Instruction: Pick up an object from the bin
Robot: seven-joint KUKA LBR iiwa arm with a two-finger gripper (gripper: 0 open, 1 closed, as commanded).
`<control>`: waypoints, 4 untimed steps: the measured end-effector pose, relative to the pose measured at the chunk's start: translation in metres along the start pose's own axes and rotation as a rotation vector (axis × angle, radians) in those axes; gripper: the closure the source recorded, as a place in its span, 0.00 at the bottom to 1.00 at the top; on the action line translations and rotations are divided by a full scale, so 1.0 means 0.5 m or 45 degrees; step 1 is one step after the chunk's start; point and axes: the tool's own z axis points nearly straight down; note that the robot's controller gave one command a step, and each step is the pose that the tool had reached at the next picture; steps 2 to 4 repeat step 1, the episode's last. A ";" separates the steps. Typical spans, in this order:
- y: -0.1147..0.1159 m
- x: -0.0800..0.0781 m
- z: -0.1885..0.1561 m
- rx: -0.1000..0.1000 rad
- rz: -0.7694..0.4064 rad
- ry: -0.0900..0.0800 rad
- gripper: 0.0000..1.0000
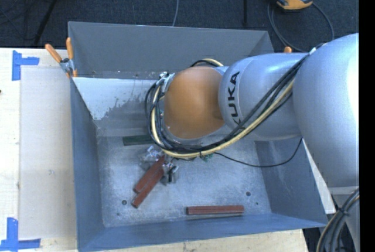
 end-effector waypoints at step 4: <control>0.004 -0.053 -0.293 0.003 0.067 -0.003 1.00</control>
Offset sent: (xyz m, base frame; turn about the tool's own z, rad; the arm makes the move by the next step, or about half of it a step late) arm 0.0000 0.0000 0.0000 0.0000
